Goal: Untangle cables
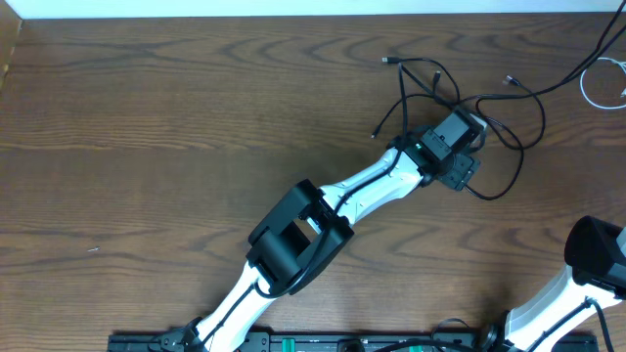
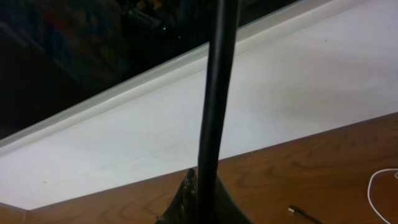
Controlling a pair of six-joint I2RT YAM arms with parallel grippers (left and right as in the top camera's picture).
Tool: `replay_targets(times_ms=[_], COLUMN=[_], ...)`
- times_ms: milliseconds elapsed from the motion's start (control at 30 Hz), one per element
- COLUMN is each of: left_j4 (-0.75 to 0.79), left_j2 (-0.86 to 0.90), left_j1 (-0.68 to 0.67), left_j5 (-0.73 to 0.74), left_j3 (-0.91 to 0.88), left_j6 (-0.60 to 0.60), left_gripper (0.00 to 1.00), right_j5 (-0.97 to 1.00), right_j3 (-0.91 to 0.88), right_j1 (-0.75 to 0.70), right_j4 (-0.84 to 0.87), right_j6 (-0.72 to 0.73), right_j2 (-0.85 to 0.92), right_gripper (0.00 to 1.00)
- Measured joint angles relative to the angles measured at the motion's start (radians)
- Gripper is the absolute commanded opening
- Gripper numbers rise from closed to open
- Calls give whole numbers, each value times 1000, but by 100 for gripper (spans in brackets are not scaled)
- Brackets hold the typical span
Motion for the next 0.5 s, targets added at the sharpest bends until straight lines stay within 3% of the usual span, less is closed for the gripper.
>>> replay_targets(times_ms=[500], left_j4=[50], left_j2=[61], left_j1=[-21], left_j5=[-89], left_j3=[-15], left_j6=[48], left_gripper=[72], right_j5=[0], right_j3=[0], right_j1=[0], right_j4=[-32], right_j6=[0], right_j2=[0], right_gripper=[1])
